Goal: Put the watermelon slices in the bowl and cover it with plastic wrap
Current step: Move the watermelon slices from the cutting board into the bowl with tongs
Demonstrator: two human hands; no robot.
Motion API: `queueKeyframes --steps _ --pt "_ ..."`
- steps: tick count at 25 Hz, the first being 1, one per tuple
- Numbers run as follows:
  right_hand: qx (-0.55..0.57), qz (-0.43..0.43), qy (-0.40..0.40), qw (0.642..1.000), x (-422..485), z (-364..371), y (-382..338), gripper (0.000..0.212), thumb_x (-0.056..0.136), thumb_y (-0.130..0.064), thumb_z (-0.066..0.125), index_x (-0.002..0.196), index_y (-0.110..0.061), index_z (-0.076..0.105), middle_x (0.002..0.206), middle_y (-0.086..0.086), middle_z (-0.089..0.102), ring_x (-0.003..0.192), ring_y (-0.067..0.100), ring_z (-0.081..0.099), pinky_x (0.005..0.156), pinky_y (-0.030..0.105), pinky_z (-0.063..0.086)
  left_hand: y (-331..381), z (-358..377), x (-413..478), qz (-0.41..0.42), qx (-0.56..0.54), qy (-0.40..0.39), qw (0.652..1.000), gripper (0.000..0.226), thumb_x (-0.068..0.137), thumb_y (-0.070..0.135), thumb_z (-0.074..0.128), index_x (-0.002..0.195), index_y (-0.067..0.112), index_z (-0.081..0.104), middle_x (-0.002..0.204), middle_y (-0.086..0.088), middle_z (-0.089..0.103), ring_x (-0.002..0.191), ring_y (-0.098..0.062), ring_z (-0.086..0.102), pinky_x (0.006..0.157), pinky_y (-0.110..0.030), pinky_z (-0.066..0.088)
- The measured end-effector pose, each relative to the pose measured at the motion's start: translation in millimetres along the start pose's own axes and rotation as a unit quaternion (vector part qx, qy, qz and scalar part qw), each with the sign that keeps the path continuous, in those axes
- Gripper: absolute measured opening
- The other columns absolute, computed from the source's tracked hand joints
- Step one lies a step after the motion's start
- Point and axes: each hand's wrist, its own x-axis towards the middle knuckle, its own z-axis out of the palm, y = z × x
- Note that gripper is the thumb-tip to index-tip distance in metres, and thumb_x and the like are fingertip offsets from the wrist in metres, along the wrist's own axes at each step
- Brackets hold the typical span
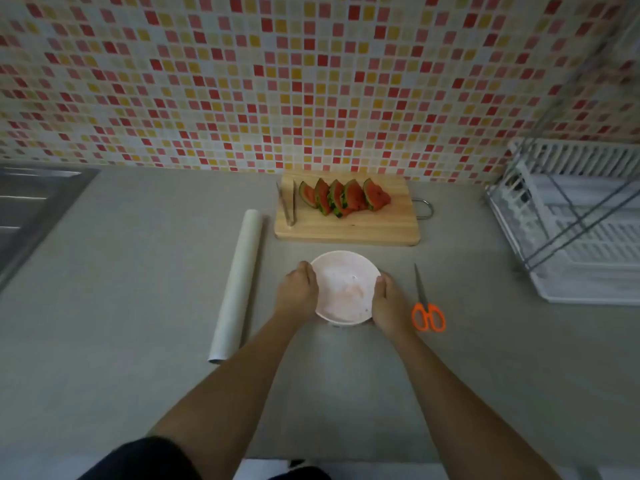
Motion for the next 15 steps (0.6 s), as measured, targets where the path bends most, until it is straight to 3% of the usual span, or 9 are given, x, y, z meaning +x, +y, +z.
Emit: queueKeyframes --steps 3,5,8,11,13,15 --pt "0.035 0.029 0.001 0.999 1 0 -1 0.038 0.099 -0.033 0.026 0.122 -0.017 0.053 0.114 0.012 0.062 0.105 0.033 0.057 0.089 0.042 0.048 -5 3 3 0.001 -0.030 0.005 1.000 0.034 0.102 0.023 0.026 0.102 0.000 0.051 0.106 -0.026 0.064 0.098 -0.042 0.060 0.082 -0.044 0.046" --pt "0.046 0.043 -0.004 0.998 -1 1 -3 0.038 0.098 -0.036 0.025 0.121 -0.023 0.053 0.107 0.008 0.061 0.097 0.030 0.059 0.079 0.051 0.054 -7 4 3 0.000 -0.035 0.001 0.999 0.035 0.103 0.024 0.026 0.103 0.001 0.052 0.106 -0.025 0.064 0.098 -0.041 0.060 0.082 -0.043 0.045" --pt "0.050 0.049 -0.003 0.998 -2 1 -3 0.038 0.098 -0.037 0.026 0.122 -0.025 0.052 0.107 0.007 0.062 0.095 0.028 0.060 0.072 0.050 0.057 -10 6 3 0.003 -0.045 0.002 0.999 0.034 0.103 0.025 0.027 0.101 0.003 0.053 0.103 -0.023 0.064 0.096 -0.039 0.060 0.079 -0.039 0.043" --pt "0.065 0.049 0.001 0.997 0 2 -1 0.036 0.098 -0.035 0.027 0.120 -0.024 0.053 0.106 0.006 0.062 0.096 0.027 0.060 0.075 0.049 0.056 -15 9 6 0.004 -0.054 -0.001 0.999 0.034 0.102 0.026 0.027 0.098 0.004 0.053 0.099 -0.020 0.064 0.092 -0.037 0.060 0.074 -0.037 0.042" --pt "0.061 0.045 0.002 0.997 2 3 1 0.037 0.099 -0.033 0.026 0.122 -0.023 0.053 0.110 0.005 0.063 0.095 0.026 0.059 0.069 0.034 0.057 -17 12 9 0.000 -0.065 0.000 0.998 0.033 0.102 0.027 0.027 0.096 0.006 0.053 0.096 -0.017 0.064 0.089 -0.035 0.059 0.071 -0.035 0.040" --pt "0.056 0.044 0.001 0.997 4 3 4 0.037 0.099 -0.032 0.027 0.125 -0.023 0.052 0.111 0.002 0.061 0.095 0.022 0.056 0.061 0.013 0.046 -18 14 9 -0.004 -0.068 0.001 0.998 0.031 0.102 0.028 0.027 0.093 0.012 0.052 0.092 -0.011 0.062 0.086 -0.031 0.058 0.070 -0.032 0.039"
